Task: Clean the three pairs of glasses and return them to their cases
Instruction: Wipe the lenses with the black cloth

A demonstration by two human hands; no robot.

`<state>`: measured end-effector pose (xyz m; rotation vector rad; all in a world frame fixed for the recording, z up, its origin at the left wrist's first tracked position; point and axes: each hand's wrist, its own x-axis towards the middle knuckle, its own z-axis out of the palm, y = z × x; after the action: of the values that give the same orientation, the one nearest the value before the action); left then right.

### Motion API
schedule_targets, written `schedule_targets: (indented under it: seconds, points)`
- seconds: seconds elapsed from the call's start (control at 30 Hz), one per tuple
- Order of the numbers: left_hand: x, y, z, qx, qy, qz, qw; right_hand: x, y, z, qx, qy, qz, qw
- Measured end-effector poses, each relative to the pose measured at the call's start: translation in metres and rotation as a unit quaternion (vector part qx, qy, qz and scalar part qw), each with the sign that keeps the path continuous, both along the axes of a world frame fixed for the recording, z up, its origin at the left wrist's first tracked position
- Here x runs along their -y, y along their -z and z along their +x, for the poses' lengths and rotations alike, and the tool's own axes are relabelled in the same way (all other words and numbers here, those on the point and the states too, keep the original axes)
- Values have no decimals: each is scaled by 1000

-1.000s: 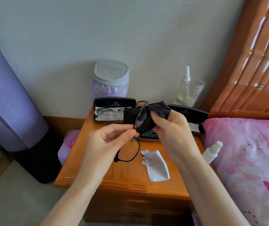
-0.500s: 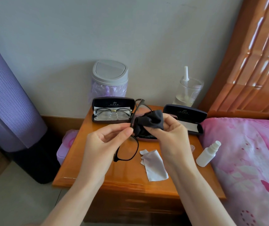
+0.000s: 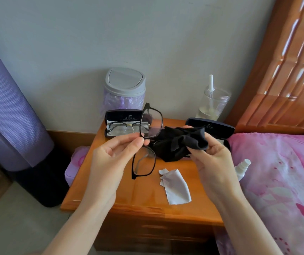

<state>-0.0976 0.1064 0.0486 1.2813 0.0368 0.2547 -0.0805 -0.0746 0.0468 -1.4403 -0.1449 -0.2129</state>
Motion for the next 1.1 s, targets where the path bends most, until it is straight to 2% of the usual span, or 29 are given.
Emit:
schedule_targets:
  seconds: [0.13, 0.23, 0.47, 0.6, 0.77, 0.97, 1.03, 1.1]
  points:
    - [2, -2, -1, 3, 0, -29, 1000, -6, 6, -8, -41, -86, -114, 989]
    - [7, -1, -3, 1, 3, -39, 999, -20, 7, -14, -71, -137, -147, 977]
    - [13, 4, -4, -7, 9, -61, 998, -42, 10, -5, -141, -124, -9, 982]
    - [11, 5, -3, -7, 14, -56, 998, -43, 7, -4, -145, -151, 63, 976]
    - [6, 6, -3, 10, 25, -68, 997, -37, 7, -1, -138, -160, -7, 977]
    - [7, 7, -2, 4, 3, -69, 998, -32, 6, -4, -114, -108, -118, 981]
    - [7, 8, -1, 0, -5, -77, 997, -29, 4, -6, -104, -126, -156, 974]
    - [5, 8, 0, -3, -14, -84, 996, -25, 0, -7, -114, -174, -153, 966]
